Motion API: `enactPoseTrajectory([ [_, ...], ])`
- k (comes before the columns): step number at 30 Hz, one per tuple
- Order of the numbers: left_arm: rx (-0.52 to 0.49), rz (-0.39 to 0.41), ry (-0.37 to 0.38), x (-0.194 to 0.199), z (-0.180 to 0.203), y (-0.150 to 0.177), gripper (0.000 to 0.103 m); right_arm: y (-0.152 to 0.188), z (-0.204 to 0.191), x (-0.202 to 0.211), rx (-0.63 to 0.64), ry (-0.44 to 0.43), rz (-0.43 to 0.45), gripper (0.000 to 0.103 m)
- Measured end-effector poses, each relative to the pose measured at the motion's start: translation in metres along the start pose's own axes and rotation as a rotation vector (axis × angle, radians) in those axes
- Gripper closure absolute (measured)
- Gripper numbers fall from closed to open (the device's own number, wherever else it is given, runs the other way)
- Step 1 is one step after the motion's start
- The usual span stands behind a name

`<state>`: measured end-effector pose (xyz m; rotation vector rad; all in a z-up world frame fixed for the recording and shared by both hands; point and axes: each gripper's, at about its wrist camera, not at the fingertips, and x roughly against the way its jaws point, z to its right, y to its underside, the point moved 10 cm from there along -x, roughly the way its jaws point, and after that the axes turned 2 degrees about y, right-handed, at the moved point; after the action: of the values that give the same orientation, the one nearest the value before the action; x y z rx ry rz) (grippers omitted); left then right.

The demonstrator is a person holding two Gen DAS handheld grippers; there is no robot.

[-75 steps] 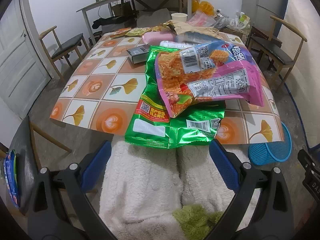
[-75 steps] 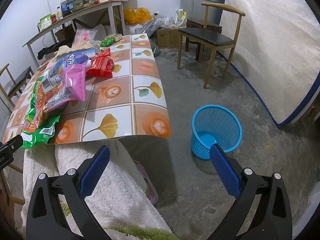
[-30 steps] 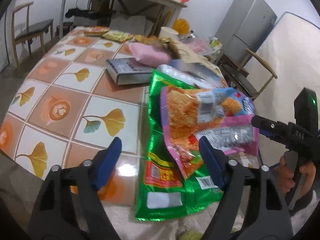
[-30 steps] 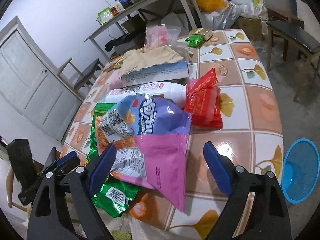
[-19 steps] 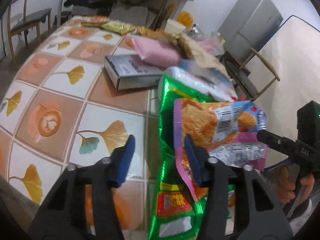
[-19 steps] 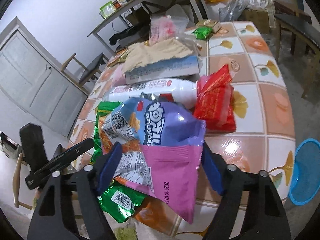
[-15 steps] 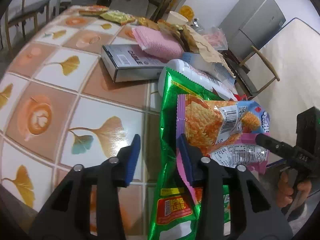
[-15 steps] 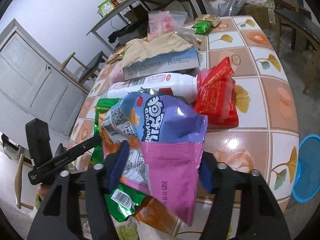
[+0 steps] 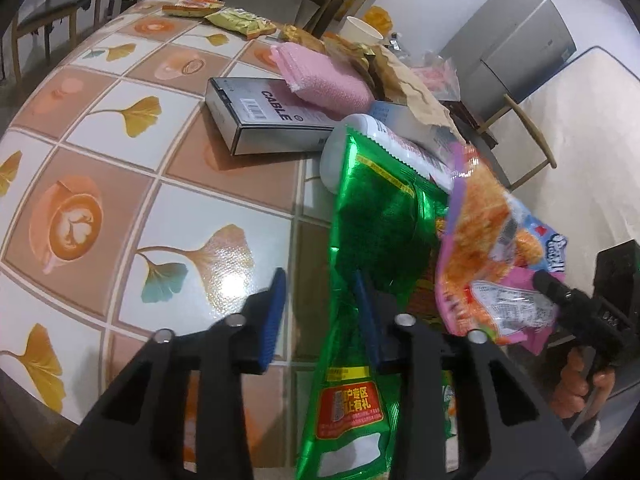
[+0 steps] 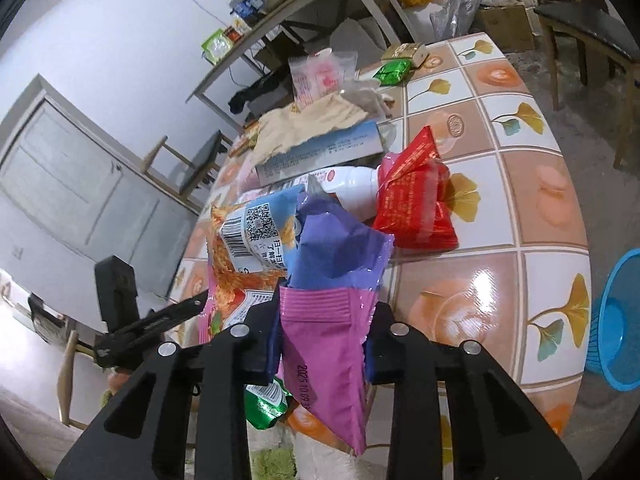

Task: Collect trash
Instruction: 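Grasp the pink-purple snack bag with the right tool while the left grasps the green chip bag, then carry both bags to the blue wastebasket and open both tools to drop them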

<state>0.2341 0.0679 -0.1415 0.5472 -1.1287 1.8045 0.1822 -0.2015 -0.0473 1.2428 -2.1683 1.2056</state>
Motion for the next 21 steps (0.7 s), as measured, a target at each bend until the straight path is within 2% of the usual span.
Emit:
enactPoseTrajectory([
  [1,-0.003,0.002,-0.008,0.000,0.001,0.000,0.078,0.000,0.001,0.004,-0.007,-0.005,0.010,0.073],
  [3,-0.012,0.007,-0.005,-0.001,0.005,0.000,0.091,0.000,0.002,0.011,-0.013,-0.011,0.024,0.073],
  [9,-0.055,0.039,-0.030,0.014,0.017,0.004,0.096,0.007,0.010,0.038,-0.023,-0.030,0.079,0.073],
  [14,-0.030,0.069,-0.038,0.043,0.028,0.013,0.099,0.013,0.023,0.063,-0.050,-0.098,0.134,0.073],
  [18,-0.015,0.086,0.001,0.067,0.051,0.018,0.099,0.015,0.048,0.085,-0.124,-0.204,0.195,0.073],
  [21,-0.045,0.101,0.054,0.074,0.087,0.014,0.099,0.016,0.079,0.110,-0.182,-0.212,0.252,0.073],
])
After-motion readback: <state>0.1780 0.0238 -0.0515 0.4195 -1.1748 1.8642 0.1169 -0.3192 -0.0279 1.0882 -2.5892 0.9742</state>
